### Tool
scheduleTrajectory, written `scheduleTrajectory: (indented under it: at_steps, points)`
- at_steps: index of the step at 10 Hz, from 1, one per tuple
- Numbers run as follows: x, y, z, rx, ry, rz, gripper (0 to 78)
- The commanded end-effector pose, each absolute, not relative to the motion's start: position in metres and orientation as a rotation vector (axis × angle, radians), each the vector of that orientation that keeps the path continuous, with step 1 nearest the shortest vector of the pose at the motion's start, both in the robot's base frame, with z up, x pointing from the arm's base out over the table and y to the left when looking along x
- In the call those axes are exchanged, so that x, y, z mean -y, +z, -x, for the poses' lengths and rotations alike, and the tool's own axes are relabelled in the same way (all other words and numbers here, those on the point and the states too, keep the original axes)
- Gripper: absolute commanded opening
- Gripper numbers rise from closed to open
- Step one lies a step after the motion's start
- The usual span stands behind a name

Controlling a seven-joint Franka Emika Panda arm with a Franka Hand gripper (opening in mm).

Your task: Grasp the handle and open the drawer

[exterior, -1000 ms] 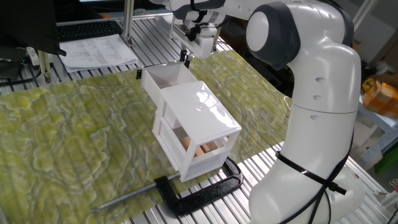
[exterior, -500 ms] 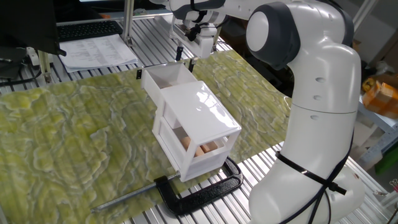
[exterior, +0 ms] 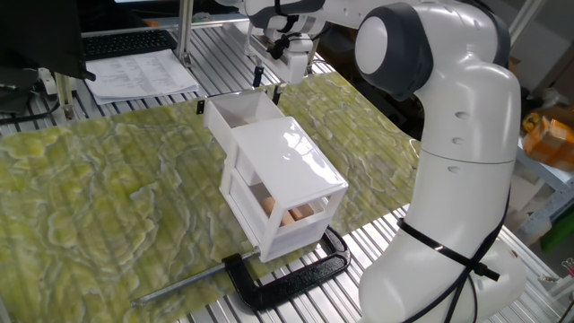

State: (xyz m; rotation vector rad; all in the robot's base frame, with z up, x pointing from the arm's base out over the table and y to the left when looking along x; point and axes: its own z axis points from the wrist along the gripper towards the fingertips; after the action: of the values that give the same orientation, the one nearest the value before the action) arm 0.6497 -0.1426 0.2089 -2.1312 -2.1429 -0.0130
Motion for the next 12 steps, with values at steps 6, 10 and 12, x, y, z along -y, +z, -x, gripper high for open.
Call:
scheduleTrajectory:
  at_steps: [6,10,12]
  points:
    - [0.16,0.267,-0.626,2.32,-0.058,1.962,77.4]
    - [0.156,0.288,-0.616,2.422,-0.062,1.839,77.4]
    - [0.139,0.312,-0.608,2.64,-0.069,1.523,77.4]
